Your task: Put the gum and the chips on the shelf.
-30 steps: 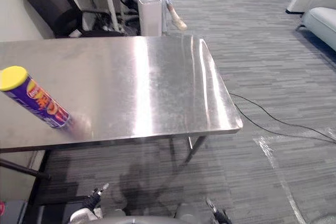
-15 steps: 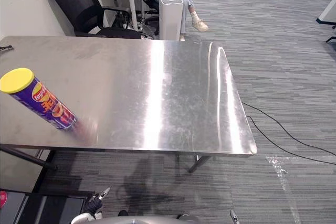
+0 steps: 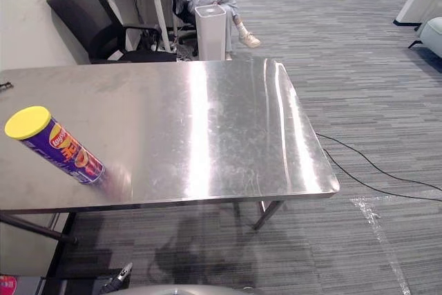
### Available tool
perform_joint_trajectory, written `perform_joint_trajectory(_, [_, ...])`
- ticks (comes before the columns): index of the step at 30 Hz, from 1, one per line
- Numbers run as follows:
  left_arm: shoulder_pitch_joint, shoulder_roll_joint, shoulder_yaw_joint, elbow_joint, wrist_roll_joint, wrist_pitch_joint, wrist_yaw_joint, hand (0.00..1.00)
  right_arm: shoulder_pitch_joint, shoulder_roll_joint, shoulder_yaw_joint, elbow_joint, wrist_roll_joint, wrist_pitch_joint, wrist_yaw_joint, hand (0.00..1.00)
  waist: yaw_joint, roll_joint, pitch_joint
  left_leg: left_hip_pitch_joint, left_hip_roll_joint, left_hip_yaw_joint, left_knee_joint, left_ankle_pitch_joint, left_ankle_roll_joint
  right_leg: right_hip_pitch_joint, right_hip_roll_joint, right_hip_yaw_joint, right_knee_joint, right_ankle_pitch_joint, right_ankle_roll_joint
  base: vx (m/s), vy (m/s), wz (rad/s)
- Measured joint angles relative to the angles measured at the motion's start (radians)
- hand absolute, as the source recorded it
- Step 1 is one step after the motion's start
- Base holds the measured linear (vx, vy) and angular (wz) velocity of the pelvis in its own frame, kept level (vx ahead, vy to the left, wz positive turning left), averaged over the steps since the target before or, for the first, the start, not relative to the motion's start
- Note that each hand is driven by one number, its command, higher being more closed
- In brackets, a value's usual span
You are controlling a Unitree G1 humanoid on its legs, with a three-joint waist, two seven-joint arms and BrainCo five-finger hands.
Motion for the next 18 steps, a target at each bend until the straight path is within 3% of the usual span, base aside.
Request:
perform_joint_trajectory(3, [0.007, 0.000, -0.003, 0.001, 0.000, 0.000, 0.006, 0.00, -0.019, -0.015, 0.213, -0.276, -0.002, -0.011, -0.040, 0.00, -0.023, 0.011, -0.016, 0.004, -0.002, 0.014, -0.003, 0.001, 0.001, -0.006, -0.003, 0.011, 0.004, 0.001, 0.002, -0.01, 0.025, -0.13])
perform_joint_trajectory(4, [0.009, -0.001, -0.011, 0.001, 0.000, 0.000, 0.007, 0.00, -0.024, -0.020, 0.301, -0.442, -0.085, -0.021, -0.085, 0.00, -0.020, 0.013, -0.022, 0.005, -0.001, 0.029, -0.003, 0.000, 0.001, -0.017, -0.001, 0.029, 0.009, 0.002, 0.003, -0.03, 0.011, -0.23])
perform_joint_trajectory(7, [0.017, 0.000, -0.050, -0.001, 0.001, 0.000, 0.010, 0.00, -0.060, -0.056, 0.404, -0.557, -0.182, -0.068, -0.140, 0.00, -0.016, -0.003, -0.034, 0.003, 0.000, 0.026, -0.005, 0.001, 0.001, -0.025, 0.001, 0.031, 0.009, 0.002, 0.003, -0.01, -0.005, -0.09])
perform_joint_trajectory(10, [0.026, 0.010, -0.092, -0.003, 0.004, 0.001, 0.008, 0.00, -0.087, -0.059, 0.570, -0.672, -0.241, -0.075, -0.162, 0.00, -0.016, -0.011, -0.042, -0.003, -0.003, 0.026, -0.012, 0.004, 0.002, -0.032, 0.000, 0.034, 0.000, 0.011, 0.001, 0.01, 0.001, -0.05])
perform_joint_trajectory(14, [0.025, 0.014, -0.141, -0.032, 0.033, 0.001, 0.003, 0.00, -0.087, -0.059, 0.797, -0.828, -0.319, -0.083, -0.095, 0.00, 0.008, -0.011, -0.042, -0.004, -0.009, 0.024, -0.016, 0.004, 0.003, -0.033, -0.005, 0.032, -0.006, 0.014, 0.005, 0.01, 0.002, 0.01])
perform_joint_trajectory(18, [0.026, 0.033, -0.197, -0.044, 0.034, 0.000, -0.025, 0.00, -0.116, -0.055, 1.116, -0.903, -0.311, -0.105, 0.074, 0.00, 0.022, -0.014, -0.039, -0.010, -0.009, 0.009, -0.012, 0.005, 0.004, -0.031, -0.005, 0.018, -0.012, 0.017, 0.005, 0.03, -0.005, 0.11])
